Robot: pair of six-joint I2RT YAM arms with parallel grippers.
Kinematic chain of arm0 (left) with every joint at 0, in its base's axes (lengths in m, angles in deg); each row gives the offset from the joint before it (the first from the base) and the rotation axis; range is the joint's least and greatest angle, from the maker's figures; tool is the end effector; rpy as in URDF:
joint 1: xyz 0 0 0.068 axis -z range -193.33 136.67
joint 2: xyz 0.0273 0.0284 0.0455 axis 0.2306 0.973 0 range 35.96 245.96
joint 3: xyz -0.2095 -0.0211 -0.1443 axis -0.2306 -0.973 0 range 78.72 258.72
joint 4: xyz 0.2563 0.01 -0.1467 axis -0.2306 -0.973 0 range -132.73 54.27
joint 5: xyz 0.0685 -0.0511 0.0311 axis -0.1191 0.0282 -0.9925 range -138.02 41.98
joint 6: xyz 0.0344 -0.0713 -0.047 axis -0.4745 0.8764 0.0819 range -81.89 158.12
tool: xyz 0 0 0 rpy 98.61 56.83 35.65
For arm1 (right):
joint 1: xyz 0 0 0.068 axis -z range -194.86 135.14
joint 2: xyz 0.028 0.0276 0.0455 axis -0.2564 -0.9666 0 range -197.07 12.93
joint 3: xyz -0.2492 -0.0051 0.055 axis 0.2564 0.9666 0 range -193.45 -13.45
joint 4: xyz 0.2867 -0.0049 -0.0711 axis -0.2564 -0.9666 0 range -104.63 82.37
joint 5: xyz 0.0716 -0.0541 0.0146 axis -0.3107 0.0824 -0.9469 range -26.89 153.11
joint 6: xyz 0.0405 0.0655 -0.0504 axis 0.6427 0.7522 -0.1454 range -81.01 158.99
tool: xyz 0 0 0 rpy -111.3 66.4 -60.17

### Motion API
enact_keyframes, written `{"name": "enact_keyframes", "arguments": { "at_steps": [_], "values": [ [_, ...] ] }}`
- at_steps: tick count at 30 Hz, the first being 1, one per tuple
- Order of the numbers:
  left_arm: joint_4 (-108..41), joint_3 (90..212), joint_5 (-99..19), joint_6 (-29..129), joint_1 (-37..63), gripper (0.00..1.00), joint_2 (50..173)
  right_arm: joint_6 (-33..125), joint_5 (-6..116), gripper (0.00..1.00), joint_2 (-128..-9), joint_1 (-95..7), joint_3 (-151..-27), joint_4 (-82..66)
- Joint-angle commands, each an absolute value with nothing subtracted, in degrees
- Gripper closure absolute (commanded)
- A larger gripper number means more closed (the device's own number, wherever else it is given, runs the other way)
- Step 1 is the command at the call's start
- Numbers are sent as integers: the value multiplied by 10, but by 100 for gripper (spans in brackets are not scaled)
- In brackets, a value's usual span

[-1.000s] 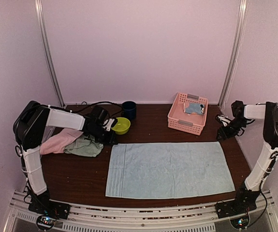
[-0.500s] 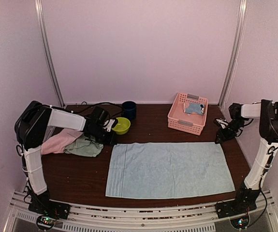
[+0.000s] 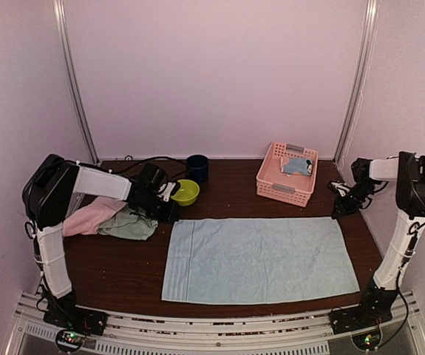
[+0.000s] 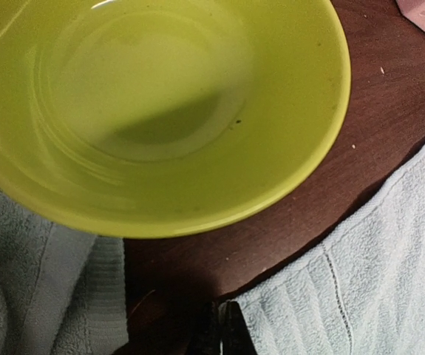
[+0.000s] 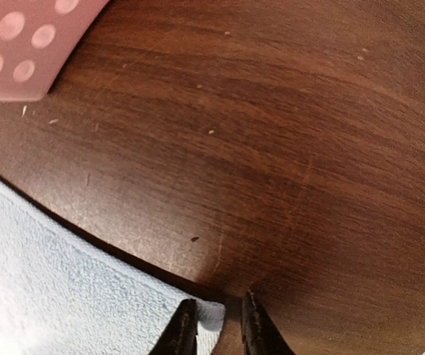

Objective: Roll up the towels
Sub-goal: Pick up the towel from the center of the board.

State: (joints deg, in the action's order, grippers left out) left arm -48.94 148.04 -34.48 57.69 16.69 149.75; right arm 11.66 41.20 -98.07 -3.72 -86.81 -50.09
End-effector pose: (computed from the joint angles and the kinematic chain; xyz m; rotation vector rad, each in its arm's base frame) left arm 0.3750 -0.2391 0.0539 0.3334 2.6419 -0.6104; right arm 0.3916 -0.0458 0.0705 -0.4444 2.7874 0.4352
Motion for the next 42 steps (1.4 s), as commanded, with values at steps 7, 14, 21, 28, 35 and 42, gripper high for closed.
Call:
{"name": "enact_keyframes", "arguments": {
  "at_steps": [7,14,21,28,35,42],
  "values": [
    [-472,1458,-381,574,145,100,1461,82,314,96,-993,-40,-870,-538],
    [-472,1459,-389,568,140,100,1436,73,277,100,-947,-40,-870,-528],
    [-485,1466,-403,559,138,100,1396,93,275,100,-903,-38,-878,-507],
    [-488,1463,-411,554,137,100,1369,114,295,100,-894,-30,-887,-479],
    [-481,1444,-403,556,137,100,1351,124,291,100,-867,-27,-866,-460],
    [-496,1462,-406,545,135,100,1339,126,299,100,-862,-18,-883,-456]
  ]
}}
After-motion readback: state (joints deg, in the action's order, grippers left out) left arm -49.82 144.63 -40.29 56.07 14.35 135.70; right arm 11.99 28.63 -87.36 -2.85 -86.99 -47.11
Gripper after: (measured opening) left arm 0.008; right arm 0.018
